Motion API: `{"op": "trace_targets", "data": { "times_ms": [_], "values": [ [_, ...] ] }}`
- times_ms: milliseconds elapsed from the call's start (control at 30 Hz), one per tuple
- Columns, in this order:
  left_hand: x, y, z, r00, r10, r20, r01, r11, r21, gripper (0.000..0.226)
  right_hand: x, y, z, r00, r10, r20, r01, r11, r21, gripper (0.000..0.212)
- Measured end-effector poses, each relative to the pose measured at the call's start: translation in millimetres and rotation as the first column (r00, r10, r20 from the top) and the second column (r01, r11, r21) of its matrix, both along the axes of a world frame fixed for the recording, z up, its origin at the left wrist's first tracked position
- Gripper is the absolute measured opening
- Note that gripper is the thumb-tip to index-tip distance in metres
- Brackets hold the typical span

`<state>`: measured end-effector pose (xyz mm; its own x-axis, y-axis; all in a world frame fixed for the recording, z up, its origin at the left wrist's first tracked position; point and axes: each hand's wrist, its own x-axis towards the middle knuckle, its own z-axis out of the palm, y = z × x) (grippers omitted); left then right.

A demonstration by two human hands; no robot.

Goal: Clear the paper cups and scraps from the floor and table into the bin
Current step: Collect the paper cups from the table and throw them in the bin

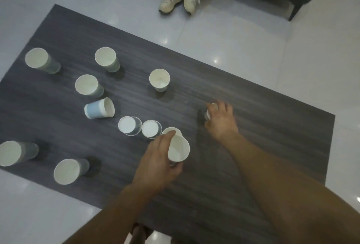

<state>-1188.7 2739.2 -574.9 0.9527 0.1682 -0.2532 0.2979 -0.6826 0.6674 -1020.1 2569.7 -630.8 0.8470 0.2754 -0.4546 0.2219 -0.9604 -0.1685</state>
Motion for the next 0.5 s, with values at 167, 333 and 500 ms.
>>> {"op": "trace_targets", "data": {
  "times_ms": [167,333,500],
  "values": [
    [2.2,2.1,18.1,0.997,-0.055,-0.053,0.057,0.998,0.041,0.084,-57.1,-3.5,12.9,0.995,-0.055,-0.087,0.065,0.991,0.118,0.061],
    [-3.3,9.3,55.0,0.995,-0.078,-0.068,0.083,0.994,0.066,0.078,-108.3,-3.5,63.7,0.985,-0.162,-0.055,0.17,0.965,0.198,0.065],
    [-27.4,13.7,103.4,0.986,-0.168,0.016,0.167,0.985,0.034,0.074,-168.4,-5.5,137.6,0.969,-0.249,0.004,0.24,0.939,0.245,0.066]
  ]
}}
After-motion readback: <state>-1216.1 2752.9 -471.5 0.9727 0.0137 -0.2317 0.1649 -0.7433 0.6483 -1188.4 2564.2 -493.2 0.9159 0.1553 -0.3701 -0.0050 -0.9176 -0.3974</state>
